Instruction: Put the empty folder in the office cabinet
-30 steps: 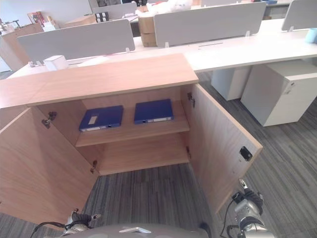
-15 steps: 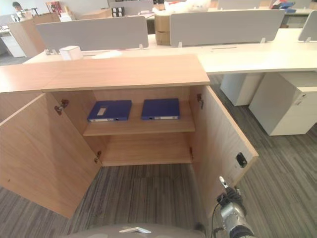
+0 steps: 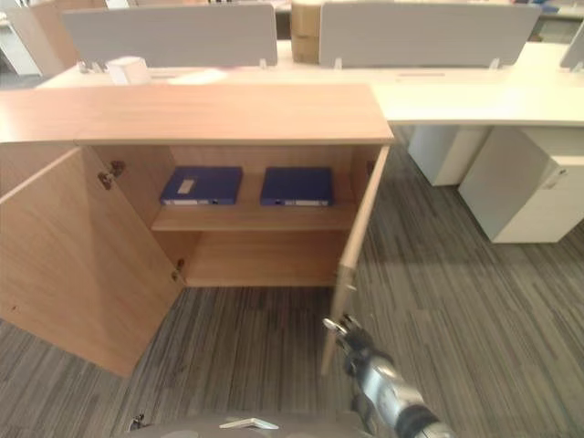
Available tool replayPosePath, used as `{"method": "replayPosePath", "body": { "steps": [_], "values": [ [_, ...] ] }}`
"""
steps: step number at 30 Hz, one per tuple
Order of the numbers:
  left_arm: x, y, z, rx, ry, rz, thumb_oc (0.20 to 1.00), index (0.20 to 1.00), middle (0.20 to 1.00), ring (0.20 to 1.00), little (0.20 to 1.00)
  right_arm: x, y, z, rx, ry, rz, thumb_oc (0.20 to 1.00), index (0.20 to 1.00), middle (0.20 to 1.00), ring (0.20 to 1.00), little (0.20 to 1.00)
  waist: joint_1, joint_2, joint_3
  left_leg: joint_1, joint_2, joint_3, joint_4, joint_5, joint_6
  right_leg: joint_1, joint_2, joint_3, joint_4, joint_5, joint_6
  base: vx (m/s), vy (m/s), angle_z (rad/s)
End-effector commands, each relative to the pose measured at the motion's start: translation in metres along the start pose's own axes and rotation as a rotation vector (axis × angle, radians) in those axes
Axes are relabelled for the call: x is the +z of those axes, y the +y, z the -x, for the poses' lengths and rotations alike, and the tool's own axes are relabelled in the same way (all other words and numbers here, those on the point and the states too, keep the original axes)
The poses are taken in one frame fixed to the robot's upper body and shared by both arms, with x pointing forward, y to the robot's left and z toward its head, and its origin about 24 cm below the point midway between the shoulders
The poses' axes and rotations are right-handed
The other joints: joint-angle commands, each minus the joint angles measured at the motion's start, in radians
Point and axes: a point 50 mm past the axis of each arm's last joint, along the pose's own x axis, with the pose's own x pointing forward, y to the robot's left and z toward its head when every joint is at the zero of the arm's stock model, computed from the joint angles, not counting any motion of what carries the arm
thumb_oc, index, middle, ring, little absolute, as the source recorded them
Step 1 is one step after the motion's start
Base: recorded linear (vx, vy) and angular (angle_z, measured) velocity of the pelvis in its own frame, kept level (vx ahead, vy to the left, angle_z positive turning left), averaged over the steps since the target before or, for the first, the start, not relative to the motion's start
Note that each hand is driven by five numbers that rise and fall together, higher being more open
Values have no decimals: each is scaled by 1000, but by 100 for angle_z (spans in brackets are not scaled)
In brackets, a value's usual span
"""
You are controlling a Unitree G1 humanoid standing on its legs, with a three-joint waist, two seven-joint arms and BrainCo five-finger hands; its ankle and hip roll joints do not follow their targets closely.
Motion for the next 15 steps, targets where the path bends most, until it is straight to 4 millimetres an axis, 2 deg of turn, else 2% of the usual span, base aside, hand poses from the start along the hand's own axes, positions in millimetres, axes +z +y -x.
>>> {"method": "replayPosePath", "body": {
  "steps": [1,2,3,4,5,7,10,13,15],
  "values": [
    [17,28,-7,89,-42,68,1000,1000,1000,1000,1000,50,58,-21,303,-142,96,1000,1000,1000,1000,1000,40,-50,67,-13,-102,1,20,-46,24,103,56,13,-80,-91,-33,57,-89,36],
    [16,28,-7,89,-42,68,1000,1000,1000,1000,1000,50,58,-21,304,-142,96,1000,1000,1000,1000,1000,39,-50,68,-11,-101,0,21,-47,24,107,56,11,-82,-91,-33,46,-161,18],
    [26,29,-8,90,-79,65,1000,1000,1000,1000,1000,55,53,-17,296,-169,104,1000,1000,1000,1000,1000,42,-61,80,-42,-96,-5,72,-58,11,121,52,-17,-102,-89,-37,-87,-122,6],
    [39,28,-8,88,-126,49,1000,1000,1000,1000,1000,59,54,-14,310,-185,95,1000,1000,1000,1000,1000,41,-73,94,-92,-63,28,147,-63,-8,128,41,-57,-121,-76,-41,-87,-121,32],
    [39,28,-8,88,-126,49,1000,1000,1000,1000,1000,59,54,-14,310,-185,95,1000,1000,1000,1000,1000,40,-73,94,-92,-63,27,147,-64,-8,128,41,-57,-121,-76,-41,-86,-39,120],
    [41,27,-8,92,-130,50,1000,1000,1000,1000,1000,61,56,-16,308,-196,92,1000,1000,1000,1000,1000,48,-75,96,-91,-17,-1,174,-73,-37,149,33,-62,-149,-72,-43,-16,90,126],
    [42,30,-9,115,-131,55,1000,1000,1000,1000,1000,62,49,-16,281,-202,79,1000,1000,1000,1000,1000,49,-77,94,-83,25,-31,164,-59,-57,146,19,-59,-153,-72,-33,-19,114,10],
    [41,31,-9,135,-125,65,1000,1000,1000,1000,1000,56,38,-14,233,-200,28,1000,1000,1000,1000,1000,48,-52,77,-54,70,-115,85,-26,-91,128,16,-50,-144,-80,-20,-9,229,14],
    [43,29,-8,132,-126,74,1000,1000,1000,1000,1000,52,27,-12,186,-191,18,1000,1000,1000,1000,1000,48,-35,67,-31,64,-147,24,-29,-98,121,7,-46,-140,-73,-14,-2,321,-14]
  ]
}}
